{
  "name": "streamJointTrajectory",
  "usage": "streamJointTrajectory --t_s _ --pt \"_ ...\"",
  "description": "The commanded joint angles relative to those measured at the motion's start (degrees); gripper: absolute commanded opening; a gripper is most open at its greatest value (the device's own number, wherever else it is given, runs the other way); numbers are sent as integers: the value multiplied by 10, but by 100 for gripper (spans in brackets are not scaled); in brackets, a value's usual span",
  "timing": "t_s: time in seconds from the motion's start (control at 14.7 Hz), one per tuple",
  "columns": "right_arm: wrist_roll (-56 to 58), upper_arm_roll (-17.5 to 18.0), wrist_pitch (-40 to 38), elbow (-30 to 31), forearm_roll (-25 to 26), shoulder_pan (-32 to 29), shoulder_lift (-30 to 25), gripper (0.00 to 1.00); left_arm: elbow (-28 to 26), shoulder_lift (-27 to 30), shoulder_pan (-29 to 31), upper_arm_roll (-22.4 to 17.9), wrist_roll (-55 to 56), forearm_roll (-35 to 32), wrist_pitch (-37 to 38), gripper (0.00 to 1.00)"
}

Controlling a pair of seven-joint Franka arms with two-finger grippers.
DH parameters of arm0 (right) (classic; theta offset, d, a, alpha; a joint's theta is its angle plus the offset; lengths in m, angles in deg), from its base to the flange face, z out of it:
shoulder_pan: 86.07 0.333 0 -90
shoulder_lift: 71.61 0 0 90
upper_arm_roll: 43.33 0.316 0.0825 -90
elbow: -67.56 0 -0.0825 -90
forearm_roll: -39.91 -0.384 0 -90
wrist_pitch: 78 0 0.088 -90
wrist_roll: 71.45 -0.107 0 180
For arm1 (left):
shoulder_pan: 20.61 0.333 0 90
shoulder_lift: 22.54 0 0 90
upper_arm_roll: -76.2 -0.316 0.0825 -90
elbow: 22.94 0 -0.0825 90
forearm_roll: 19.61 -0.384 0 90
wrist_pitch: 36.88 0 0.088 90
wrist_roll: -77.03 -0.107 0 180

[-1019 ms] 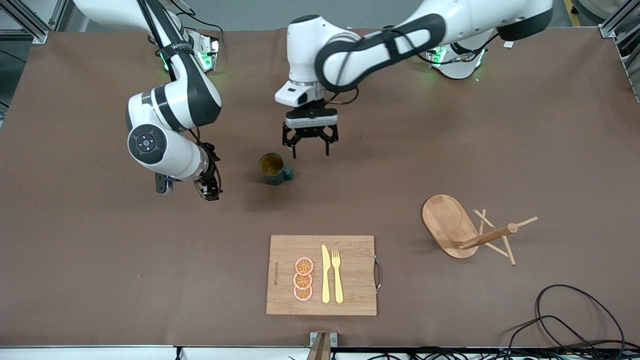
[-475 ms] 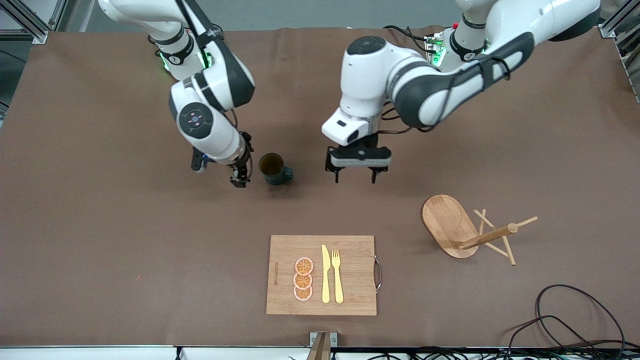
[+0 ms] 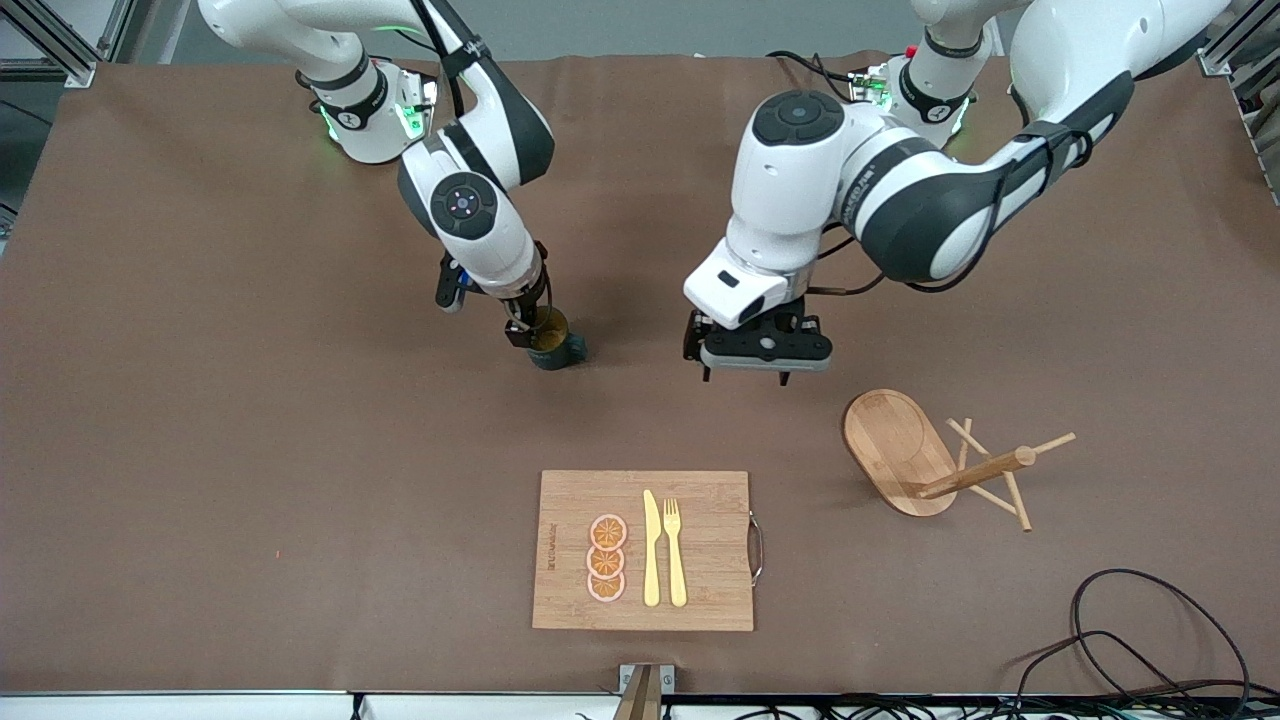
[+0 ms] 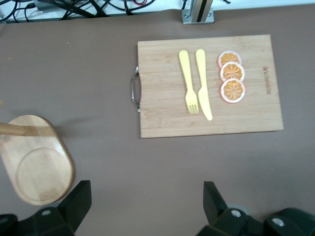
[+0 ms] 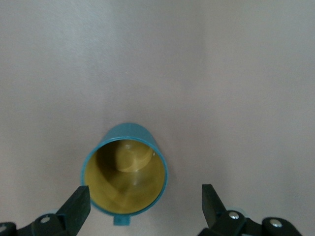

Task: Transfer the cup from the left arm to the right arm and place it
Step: 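Open the left gripper and withdraw it while the right gripper carries the mug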

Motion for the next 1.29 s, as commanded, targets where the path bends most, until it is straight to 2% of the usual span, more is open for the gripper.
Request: streamJointTrajectory --t_s 0.0,0.07,0.34,0.48,0.61,0.75,0.88,0.95,1.09,1.22 --pt "-27 -5 36 40 -6 19 -3 99 61 7 4 -10 -99 62 41 100" --pt "-28 -5 35 40 -6 23 7 97 72 13 7 -20 -126 88 44 100" --pt "-28 -4 32 36 -6 20 27 90 79 91 -3 -128 -215 208 39 100" --pt "-28 -4 35 29 -7 18 35 79 96 129 -41 -217 -273 284 38 100" --pt "-28 -4 36 22 -8 15 36 50 102 167 -71 -294 -332 353 39 100" --pt "-29 -4 36 12 -8 14 35 29 101 201 -92 -367 -371 420 40 100" --pt "-23 -4 37 4 -7 17 36 3 100 239 -130 -461 -444 493 48 100" --pt "-22 -4 37 1 -7 18 36 0 100 256 -145 -506 -469 522 59 100" --pt "15 -4 36 -3 -5 16 35 0 97 283 -167 -570 -513 559 73 100" --pt "107 -5 21 -3 -6 16 32 0 95 304 -172 -610 -561 568 101 100"
